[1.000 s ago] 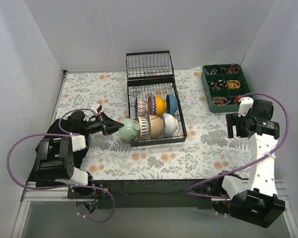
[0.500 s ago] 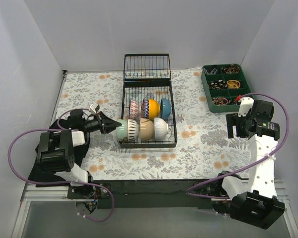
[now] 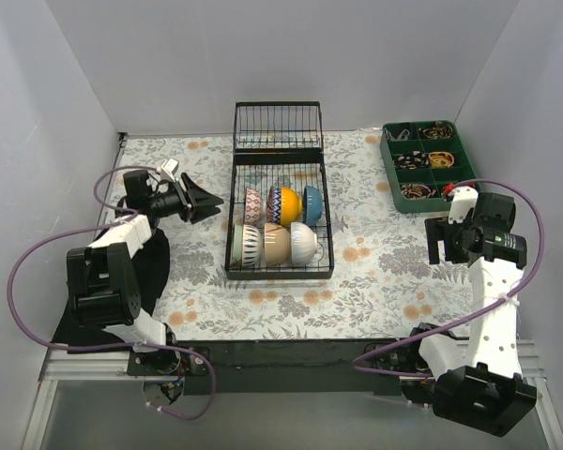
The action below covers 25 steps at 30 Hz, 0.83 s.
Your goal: Load the bowls into the dish rack
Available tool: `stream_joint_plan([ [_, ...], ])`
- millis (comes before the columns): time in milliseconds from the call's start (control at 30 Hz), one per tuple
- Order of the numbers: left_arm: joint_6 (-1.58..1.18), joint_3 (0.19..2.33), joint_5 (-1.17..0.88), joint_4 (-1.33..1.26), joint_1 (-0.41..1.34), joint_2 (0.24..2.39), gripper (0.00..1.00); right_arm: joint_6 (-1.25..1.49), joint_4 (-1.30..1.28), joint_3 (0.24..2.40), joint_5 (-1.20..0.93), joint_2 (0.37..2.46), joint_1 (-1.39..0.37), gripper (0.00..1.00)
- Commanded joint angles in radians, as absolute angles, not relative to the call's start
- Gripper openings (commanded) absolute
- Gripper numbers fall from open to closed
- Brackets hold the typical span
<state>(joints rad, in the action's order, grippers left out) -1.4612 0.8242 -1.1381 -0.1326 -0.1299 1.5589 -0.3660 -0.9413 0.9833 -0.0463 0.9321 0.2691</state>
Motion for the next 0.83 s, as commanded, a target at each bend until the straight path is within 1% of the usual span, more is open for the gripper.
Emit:
stream_joint_plan([
  [0,-1.177,0.972,-1.007,0.217,-0.138,1.464,0.51,-0.379,-0.927,1.012,-0.084,0.933,0.275,0.9],
  [33,-1.125,1.03,-0.973,0.312,-0.137,1.451,0.52,-0.391,-0.928,1.023,-0.092,0.939,0.275,0.9],
  [67,-1.053,1.055,-0.884,0.351,-0.138,1.437,0.56,-0.396,-0.933,1.034,-0.104,0.952,0.275,0.9],
  [133,-0.967,1.116,-0.813,0.421,-0.138,1.396,0.62,-0.405,-0.934,1.07,-0.159,0.966,0.275,0.92],
  [167,-0.938,1.132,-0.755,0.436,-0.137,1.385,0.98,-0.405,-0.939,1.089,-0.182,0.982,0.275,0.93],
  [200,-0.875,1.152,-0.727,0.448,-0.137,1.375,0.98,-0.408,-0.943,1.103,-0.239,0.988,0.275,0.93],
  [233,-0.853,1.187,-0.709,0.475,-0.138,1.362,0.98,-0.411,-0.943,1.121,-0.265,0.991,0.275,0.98],
  [367,-0.781,1.285,-0.608,0.54,-0.137,1.365,0.98,-0.396,-0.936,1.144,-0.345,1.009,0.275,0.99],
  [400,-0.775,1.307,-0.55,0.557,-0.137,1.373,0.98,-0.378,-0.931,1.147,-0.365,1.012,0.275,0.99],
  [500,-0.717,1.387,-0.456,0.618,-0.137,1.41,0.98,-0.296,-0.911,1.155,-0.353,1.02,0.275,0.99],
  [633,-0.661,1.439,-0.393,0.64,-0.137,1.433,0.98,-0.301,-0.905,1.157,-0.351,1.006,0.275,0.99],
  [800,-0.719,1.468,-0.397,0.614,-0.137,1.45,0.98,-0.322,-0.888,1.12,-0.331,0.966,0.275,0.99],
])
